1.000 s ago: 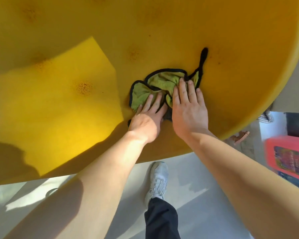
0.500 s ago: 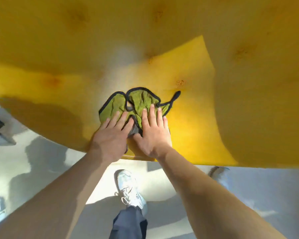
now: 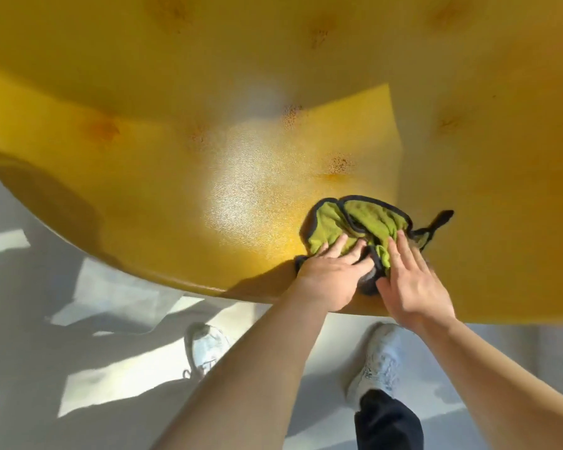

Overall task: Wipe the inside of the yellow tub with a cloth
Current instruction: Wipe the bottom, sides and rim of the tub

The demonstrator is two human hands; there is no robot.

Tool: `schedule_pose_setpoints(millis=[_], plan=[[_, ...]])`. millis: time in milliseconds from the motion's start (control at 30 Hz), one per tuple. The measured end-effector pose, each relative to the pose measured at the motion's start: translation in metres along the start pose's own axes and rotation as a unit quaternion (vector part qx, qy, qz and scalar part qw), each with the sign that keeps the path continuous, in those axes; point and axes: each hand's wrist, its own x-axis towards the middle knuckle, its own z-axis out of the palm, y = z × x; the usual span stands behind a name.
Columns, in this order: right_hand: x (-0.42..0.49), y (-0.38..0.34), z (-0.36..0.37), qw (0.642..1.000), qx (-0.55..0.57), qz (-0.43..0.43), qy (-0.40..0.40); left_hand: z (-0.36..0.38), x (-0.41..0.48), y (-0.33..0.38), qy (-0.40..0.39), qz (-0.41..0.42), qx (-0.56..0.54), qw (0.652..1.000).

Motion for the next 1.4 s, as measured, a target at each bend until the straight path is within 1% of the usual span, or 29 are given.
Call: schedule_pose_setpoints(millis=[33,100,167,233,333,400,467,500,567,600,633,667,733,767,833,900,933,967,1000,1033,1067,1133,1200,1300,1367,1400], plan=[[-0.002,0.003,0.001,1.000,0.019,0.024,-0.006,-0.002,0.005,0.005,-0.015,0.014,0.008,1.000],[0.001,-0.010,0.008,0.998,0.033,0.053,-0.017,-0.007,0.000,-0.005,-0.007,0.017,0.045,0.999],[0.011,-0.040,0.018,0.998,0.040,0.041,-0.012,-0.011,-0.024,-0.036,0.009,-0.008,0.101,0.995],[0.018,-0.086,0.023,0.998,0.064,0.001,-0.026,-0.021,-0.058,-0.074,-0.013,-0.038,0.153,0.987],[0.024,-0.187,0.027,0.988,0.111,-0.093,-0.049,-0.065,-0.121,-0.124,-0.092,-0.119,0.228,0.962],[0.024,-0.260,0.015,0.971,0.192,-0.136,-0.040,-0.105,-0.162,-0.144,-0.102,-0.168,0.278,0.940],[0.024,-0.318,-0.007,0.938,0.316,-0.138,-0.037,-0.142,-0.192,-0.155,-0.086,-0.208,0.327,0.918],[0.021,-0.342,-0.024,0.911,0.386,-0.142,-0.044,-0.159,-0.205,-0.157,-0.072,-0.229,0.352,0.905],[0.012,-0.379,-0.060,0.835,0.526,-0.159,-0.041,-0.189,-0.224,-0.157,-0.038,-0.263,0.405,0.875],[0.009,-0.391,-0.072,0.800,0.576,-0.166,-0.037,-0.199,-0.229,-0.157,-0.025,-0.271,0.428,0.862],[0.007,-0.398,-0.082,0.778,0.602,-0.174,-0.032,-0.204,-0.231,-0.157,-0.015,-0.278,0.443,0.852],[0.007,-0.401,-0.084,0.769,0.612,-0.184,-0.023,-0.206,-0.231,-0.158,-0.004,-0.284,0.451,0.846],[0.009,-0.390,-0.073,0.778,0.593,-0.204,0.005,-0.194,-0.222,-0.162,0.028,-0.289,0.445,0.847],[0.012,-0.380,-0.061,0.796,0.567,-0.210,0.026,-0.181,-0.215,-0.163,0.035,-0.288,0.428,0.856],[0.014,-0.352,-0.030,0.853,0.480,-0.195,0.064,-0.145,-0.195,-0.160,0.008,-0.281,0.371,0.885],[0.008,-0.314,0.006,0.906,0.386,-0.158,0.076,-0.103,-0.170,-0.148,-0.031,-0.273,0.291,0.916],[0.006,-0.295,0.022,0.922,0.349,-0.146,0.085,-0.085,-0.158,-0.141,-0.046,-0.265,0.254,0.929],[0.001,-0.278,0.031,0.930,0.327,-0.141,0.089,-0.072,-0.150,-0.134,-0.056,-0.252,0.226,0.939],[-0.001,-0.266,0.038,0.931,0.329,-0.135,0.082,-0.064,-0.144,-0.131,-0.065,-0.237,0.211,0.946],[-0.002,-0.259,0.039,0.925,0.354,-0.126,0.065,-0.063,-0.142,-0.130,-0.070,-0.226,0.209,0.949],[-0.001,-0.258,0.034,0.910,0.396,-0.114,0.044,-0.068,-0.144,-0.133,-0.073,-0.223,0.225,0.946],[0.007,-0.274,0.015,0.878,0.464,-0.117,0.020,-0.093,-0.157,-0.142,-0.077,-0.240,0.290,0.923],[0.018,-0.308,-0.017,0.868,0.470,-0.157,0.021,-0.129,-0.172,-0.155,-0.047,-0.268,0.343,0.899],[0.039,-0.365,-0.072,0.864,0.449,-0.226,0.026,-0.176,-0.187,-0.172,0.033,-0.296,0.401,0.866],[0.051,-0.376,-0.091,0.857,0.438,-0.263,0.068,-0.187,-0.186,-0.180,0.060,-0.310,0.414,0.854],[0.057,-0.369,-0.089,0.853,0.430,-0.281,0.086,-0.185,-0.182,-0.183,0.068,-0.313,0.411,0.853]])
